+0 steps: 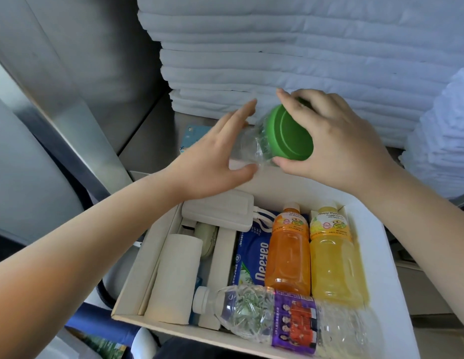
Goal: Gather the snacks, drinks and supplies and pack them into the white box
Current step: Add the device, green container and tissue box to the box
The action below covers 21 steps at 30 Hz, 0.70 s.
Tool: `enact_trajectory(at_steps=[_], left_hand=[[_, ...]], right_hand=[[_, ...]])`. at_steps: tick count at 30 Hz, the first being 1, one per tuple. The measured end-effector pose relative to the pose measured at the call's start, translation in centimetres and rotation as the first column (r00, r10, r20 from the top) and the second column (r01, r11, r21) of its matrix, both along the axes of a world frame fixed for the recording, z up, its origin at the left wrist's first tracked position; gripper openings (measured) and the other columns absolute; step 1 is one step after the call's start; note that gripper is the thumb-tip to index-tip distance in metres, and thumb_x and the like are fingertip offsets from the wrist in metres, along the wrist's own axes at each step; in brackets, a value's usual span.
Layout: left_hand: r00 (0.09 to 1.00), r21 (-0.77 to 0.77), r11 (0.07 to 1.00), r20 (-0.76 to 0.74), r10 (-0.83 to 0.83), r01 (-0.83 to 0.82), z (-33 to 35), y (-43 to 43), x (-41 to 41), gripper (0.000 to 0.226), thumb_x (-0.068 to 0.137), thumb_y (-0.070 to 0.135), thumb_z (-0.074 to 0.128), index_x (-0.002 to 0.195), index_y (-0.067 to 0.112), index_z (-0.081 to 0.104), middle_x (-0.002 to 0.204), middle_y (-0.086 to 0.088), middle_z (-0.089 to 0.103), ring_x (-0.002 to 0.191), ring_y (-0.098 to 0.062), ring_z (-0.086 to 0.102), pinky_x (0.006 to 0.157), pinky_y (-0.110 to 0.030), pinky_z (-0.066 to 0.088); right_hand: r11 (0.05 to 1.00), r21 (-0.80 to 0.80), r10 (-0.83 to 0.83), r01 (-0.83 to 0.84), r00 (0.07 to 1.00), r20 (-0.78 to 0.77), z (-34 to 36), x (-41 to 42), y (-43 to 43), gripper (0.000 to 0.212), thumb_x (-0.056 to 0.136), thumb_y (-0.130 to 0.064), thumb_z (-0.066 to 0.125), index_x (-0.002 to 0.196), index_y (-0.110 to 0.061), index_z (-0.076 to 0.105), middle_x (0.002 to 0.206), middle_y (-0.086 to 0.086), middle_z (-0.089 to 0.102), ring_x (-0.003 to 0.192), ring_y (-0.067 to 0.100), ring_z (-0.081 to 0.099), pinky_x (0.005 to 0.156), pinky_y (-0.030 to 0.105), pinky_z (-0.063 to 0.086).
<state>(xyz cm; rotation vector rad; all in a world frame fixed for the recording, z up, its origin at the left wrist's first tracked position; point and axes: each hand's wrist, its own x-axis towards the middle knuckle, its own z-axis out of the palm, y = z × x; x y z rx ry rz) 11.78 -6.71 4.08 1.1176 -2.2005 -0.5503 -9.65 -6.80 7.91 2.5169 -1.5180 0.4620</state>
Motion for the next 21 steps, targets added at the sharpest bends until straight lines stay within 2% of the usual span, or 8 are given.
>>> enact_trajectory(at_steps=[2,4,6,8,11,13,17,21], left_hand=[[0.999,-0.002,1.000,-0.034,-0.020,0.020,0.6,1.0,-0.4,0.083,0.083,0.025,0.056,0.150,0.023,0.006,0.143,0.012,0.026,0.133,0.006,0.023,0.102,-0.002,0.017],[0.997,-0.008,0.999,-0.057,-0.049,0.049,1.6,1.8,-1.0,0.086,0.083,0.035,0.058,0.149,0.024,0.004,0.142,0.015,0.024,0.130,0.011,0.020,0.101,-0.001,0.016],[0.996,0.022,0.997,-0.059,-0.071,0.072,2.3,2.4,-1.6,0.094,0.079,0.048,0.065,0.149,0.025,0.007,0.143,0.013,0.028,0.128,0.009,0.028,0.101,-0.004,0.024],[0.998,0.093,0.994,-0.038,-0.055,0.059,2.6,2.7,-1.8,0.098,0.071,0.055,0.068,0.148,0.027,0.014,0.140,0.011,0.037,0.123,0.005,0.037,0.100,-0.008,0.031],[0.997,0.216,0.974,-0.046,-0.062,0.071,2.3,3.1,-1.7,0.093,0.067,0.056,0.069,0.144,0.026,0.025,0.133,0.013,0.046,0.119,0.003,0.044,0.099,-0.022,0.041],[0.994,0.301,0.949,-0.086,-0.073,0.096,2.0,3.4,-1.4,0.090,0.067,0.057,0.066,0.142,0.027,0.028,0.130,0.016,0.048,0.116,0.005,0.047,0.097,-0.024,0.045],[0.985,0.463,0.875,-0.154,-0.080,0.144,1.2,3.8,0.1,0.085,0.071,0.055,0.072,0.141,0.034,0.028,0.123,0.021,0.052,0.113,0.006,0.050,0.097,-0.023,0.045],[0.991,0.495,0.859,-0.031,-0.132,0.129,0.4,5.0,1.4,0.093,0.057,0.055,0.077,0.135,0.047,0.026,0.120,0.031,0.048,0.110,0.013,0.048,0.092,-0.008,0.039]], right_hand=[[1.000,0.018,-0.007,0.006,0.999,0.052,0.5,0.0,0.5,0.092,0.069,-0.066,0.053,0.148,-0.027,0.027,0.139,-0.001,0.044,0.124,0.022,0.041,0.084,0.041,0.046],[0.998,0.067,-0.012,0.003,0.992,0.125,1.2,0.2,1.1,0.090,0.069,-0.073,0.046,0.146,-0.029,0.030,0.137,-0.006,0.048,0.123,0.017,0.045,0.086,0.034,0.042],[0.986,0.163,-0.011,-0.018,0.984,0.175,1.6,0.6,1.7,0.084,0.068,-0.077,0.038,0.140,-0.033,0.038,0.129,-0.011,0.055,0.114,0.011,0.051,0.080,0.027,0.039],[0.959,0.278,0.000,-0.063,0.975,0.221,1.6,1.0,2.1,0.076,0.068,-0.080,0.036,0.130,-0.038,0.047,0.116,-0.017,0.061,0.103,0.006,0.056,0.077,0.026,0.044],[0.894,0.434,-0.011,-0.112,0.963,0.270,1.3,1.0,2.6,0.074,0.068,-0.086,0.034,0.125,-0.043,0.050,0.113,-0.023,0.060,0.101,-0.001,0.057,0.085,0.024,0.047],[0.824,0.536,0.021,-0.186,0.954,0.299,1.1,0.6,2.5,0.074,0.069,-0.083,0.033,0.128,-0.040,0.050,0.117,-0.024,0.058,0.104,-0.003,0.056,0.089,0.027,0.048],[0.640,0.705,0.034,-0.307,0.927,0.373,1.0,-0.5,2.1,0.074,0.066,-0.076,0.048,0.133,-0.044,0.042,0.131,-0.023,0.051,0.116,-0.005,0.051,0.100,0.031,0.045],[0.484,0.797,0.103,-0.361,0.928,0.358,0.1,-0.3,2.9,0.066,0.065,-0.056,0.075,0.120,-0.061,0.038,0.111,-0.042,0.053,0.102,-0.011,0.057,0.087,0.011,0.047]])
